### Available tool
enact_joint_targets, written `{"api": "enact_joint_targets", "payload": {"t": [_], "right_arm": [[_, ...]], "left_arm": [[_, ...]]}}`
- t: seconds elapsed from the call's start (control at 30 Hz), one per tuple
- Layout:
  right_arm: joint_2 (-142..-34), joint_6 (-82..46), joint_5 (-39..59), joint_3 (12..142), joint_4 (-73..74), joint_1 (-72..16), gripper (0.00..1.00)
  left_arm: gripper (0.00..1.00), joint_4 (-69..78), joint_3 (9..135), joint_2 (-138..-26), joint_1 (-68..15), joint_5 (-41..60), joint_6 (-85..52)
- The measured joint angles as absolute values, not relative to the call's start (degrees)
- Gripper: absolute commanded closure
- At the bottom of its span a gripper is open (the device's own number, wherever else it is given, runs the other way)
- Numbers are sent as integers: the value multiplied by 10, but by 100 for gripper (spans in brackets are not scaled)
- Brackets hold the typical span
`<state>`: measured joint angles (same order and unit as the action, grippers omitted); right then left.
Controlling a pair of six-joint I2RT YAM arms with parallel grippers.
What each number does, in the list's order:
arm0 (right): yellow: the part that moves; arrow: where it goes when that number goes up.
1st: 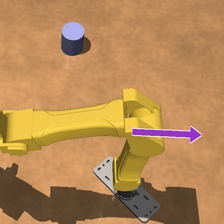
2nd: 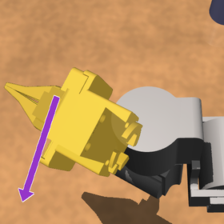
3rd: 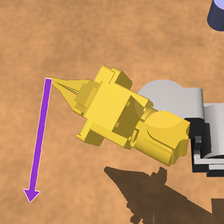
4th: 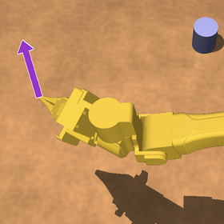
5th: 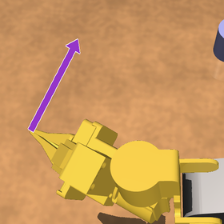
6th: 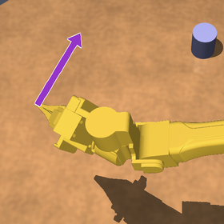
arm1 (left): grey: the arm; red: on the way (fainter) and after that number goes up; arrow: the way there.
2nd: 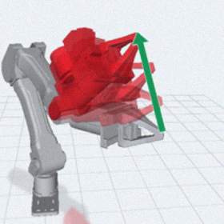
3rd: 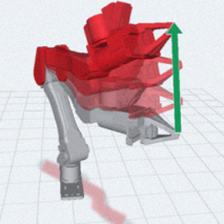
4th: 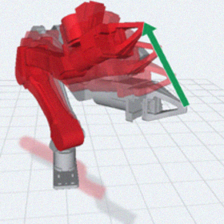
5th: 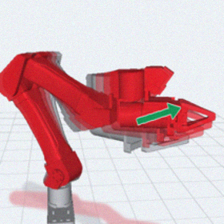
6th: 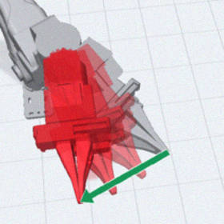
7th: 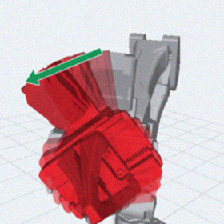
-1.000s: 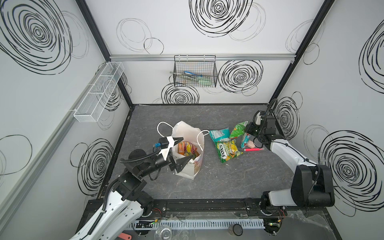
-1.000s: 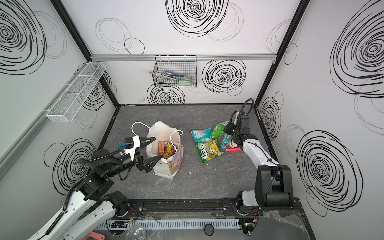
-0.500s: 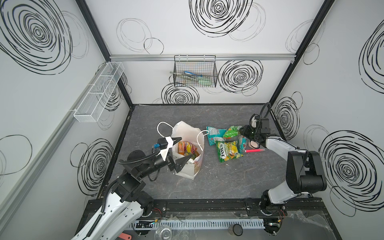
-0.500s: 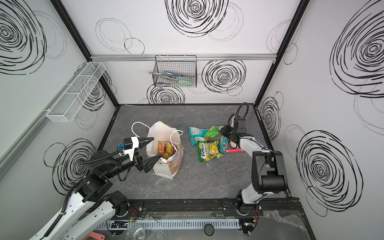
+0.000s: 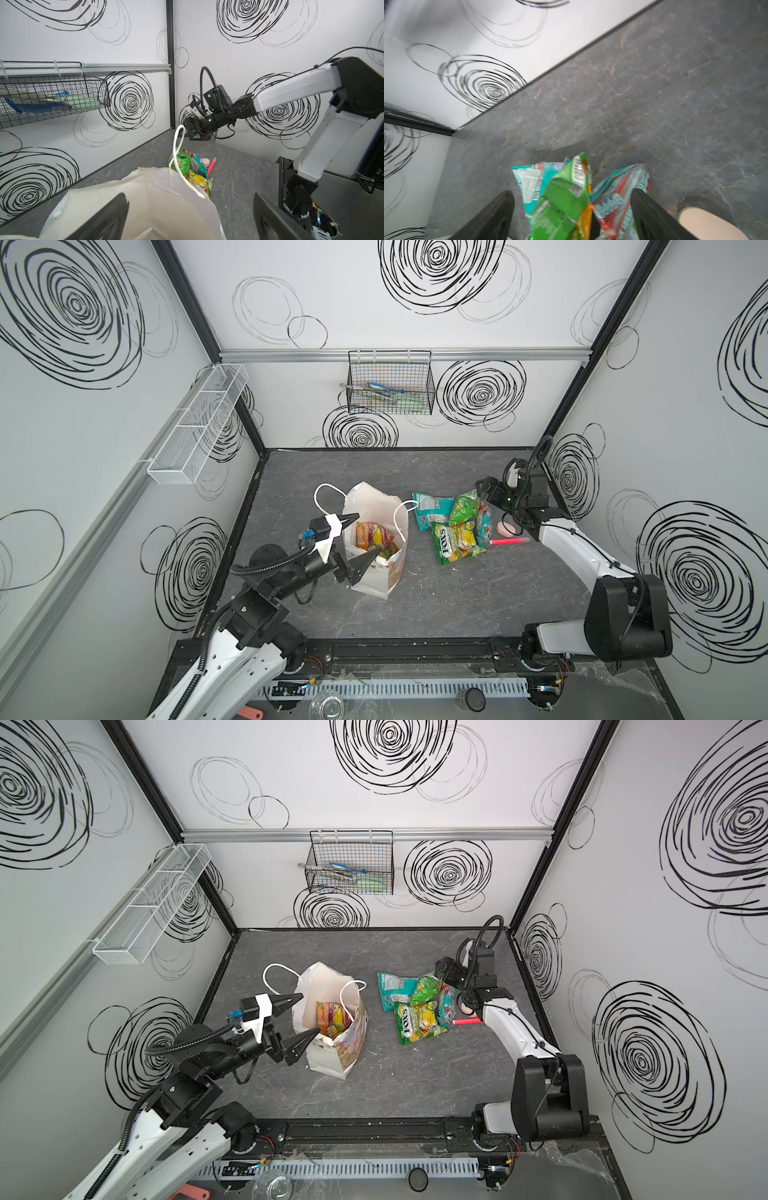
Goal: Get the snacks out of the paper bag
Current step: 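Open the right gripper and move it back over the paper bag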
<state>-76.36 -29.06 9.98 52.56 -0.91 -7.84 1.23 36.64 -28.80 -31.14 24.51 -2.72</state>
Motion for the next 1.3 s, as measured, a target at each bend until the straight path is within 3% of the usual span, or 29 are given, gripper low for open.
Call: {"api": "enact_joint_targets", "payload": {"t": [0.23, 0.5, 0.77, 0.97, 1.1, 1.3], "right_arm": [[-688, -259, 90, 602, -10, -174, 7], [-717, -199, 82, 781, -75, -316, 7], [-858, -126, 70, 1028, -235, -462, 8], [-996, -89, 70, 1212, -381, -528, 8], [-1057, -71, 58, 1264, -455, -551, 8], [-1101, -47, 48, 1268, -523, -560, 9]], "left_arm": [[4, 12, 366, -275, -311, 219, -27], [4, -8, 366, -273, -305, 105, -31], [4, -47, 380, -305, -287, -3, -58], [4, -74, 390, -328, -264, -35, -71], [0, -83, 399, -343, -252, -52, -77], [17, -103, 406, -365, -239, -62, -86]]}}
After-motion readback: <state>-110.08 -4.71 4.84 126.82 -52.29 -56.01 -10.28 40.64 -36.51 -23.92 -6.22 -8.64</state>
